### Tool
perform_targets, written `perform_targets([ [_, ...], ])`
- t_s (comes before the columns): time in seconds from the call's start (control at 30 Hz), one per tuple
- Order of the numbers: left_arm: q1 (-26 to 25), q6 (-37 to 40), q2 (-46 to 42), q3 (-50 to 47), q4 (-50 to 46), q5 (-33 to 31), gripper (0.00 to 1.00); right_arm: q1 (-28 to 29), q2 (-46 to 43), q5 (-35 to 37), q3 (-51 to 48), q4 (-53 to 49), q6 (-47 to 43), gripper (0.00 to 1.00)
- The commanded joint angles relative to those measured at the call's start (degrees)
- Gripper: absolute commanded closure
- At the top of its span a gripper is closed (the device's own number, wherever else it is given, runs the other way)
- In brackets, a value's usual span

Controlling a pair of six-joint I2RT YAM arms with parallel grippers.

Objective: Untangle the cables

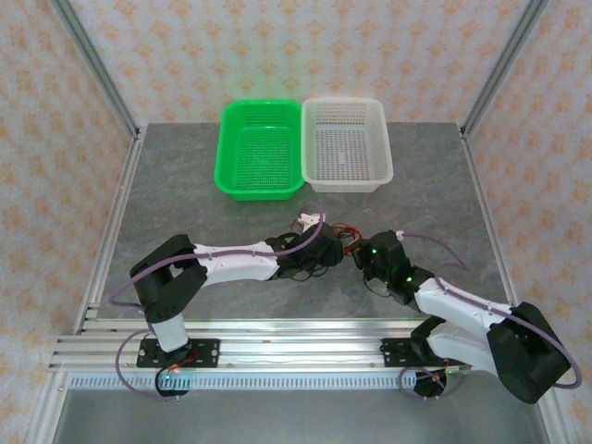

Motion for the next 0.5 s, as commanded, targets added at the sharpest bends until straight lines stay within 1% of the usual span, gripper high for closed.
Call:
perform_targets([
  [0.0, 0.3, -0.8, 0.1, 1.5, -2.9, 0.4, 0.47, 0.3, 0.3, 1.9, -0.5, 2.5, 0.1, 1.0],
  [0.2, 0.3, -1.0, 4.4, 4.3, -5.4, 1.9, 0.52, 0.3, 0.6, 1.9, -0.5, 2.8, 0.0, 1.0],
  [0.3, 0.3, -1.0, 6.2, 5.2, -4.5, 3.3, 0.54, 0.3, 0.7, 1.9, -0.5, 3.0, 0.0, 1.0],
  [0.37, 0.4, -1.0, 6.9, 5.4, -3.6, 3.2, 0.55, 0.3, 1.1, 1.7, -0.6, 3.1, 0.0, 1.0],
  [0.47, 0.5, -0.6, 8.2, 6.7, -4.7, 2.5, 0.58, 0.3, 1.1, 1.6, -0.7, 3.2, 0.0, 1.0],
])
